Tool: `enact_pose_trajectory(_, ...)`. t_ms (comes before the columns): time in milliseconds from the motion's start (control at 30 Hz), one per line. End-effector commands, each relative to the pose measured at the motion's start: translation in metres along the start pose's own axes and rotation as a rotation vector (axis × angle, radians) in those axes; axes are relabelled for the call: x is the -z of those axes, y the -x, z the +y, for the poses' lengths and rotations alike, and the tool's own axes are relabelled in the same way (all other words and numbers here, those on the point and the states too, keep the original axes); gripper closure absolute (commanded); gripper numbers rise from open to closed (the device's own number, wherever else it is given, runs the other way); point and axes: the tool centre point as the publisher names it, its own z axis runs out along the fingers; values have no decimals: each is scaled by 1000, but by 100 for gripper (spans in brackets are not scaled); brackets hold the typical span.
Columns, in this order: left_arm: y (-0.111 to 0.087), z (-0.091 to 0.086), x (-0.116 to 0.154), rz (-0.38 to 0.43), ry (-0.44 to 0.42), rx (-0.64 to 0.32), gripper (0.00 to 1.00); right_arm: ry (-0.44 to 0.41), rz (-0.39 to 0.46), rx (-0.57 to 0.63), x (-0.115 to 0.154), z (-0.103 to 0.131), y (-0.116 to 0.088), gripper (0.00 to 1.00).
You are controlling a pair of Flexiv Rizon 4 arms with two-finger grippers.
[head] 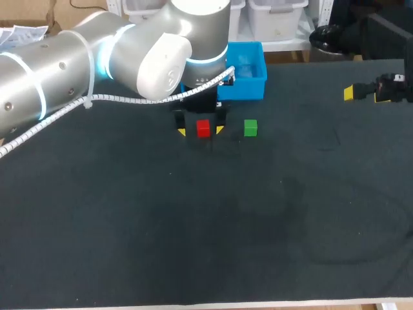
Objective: Use the left arm to pick the red cube and place it into the blue plastic box first, then use the right arm to grasp the green cube and put it into the same blue plastic box after the first action is fully finished.
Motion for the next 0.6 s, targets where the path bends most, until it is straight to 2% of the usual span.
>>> enact_pose_trajectory(33,2,-1,-1,8,0,3,100,-1,0,0,0,0,0,0)
enact_pose_trajectory(333,-1,1,0,11,-3,9,100,-1,0,0,0,0,0,0)
enact_pose_trajectory(600,2,4,26,-17,-24,0,100,-1,0,0,0,0,0,0)
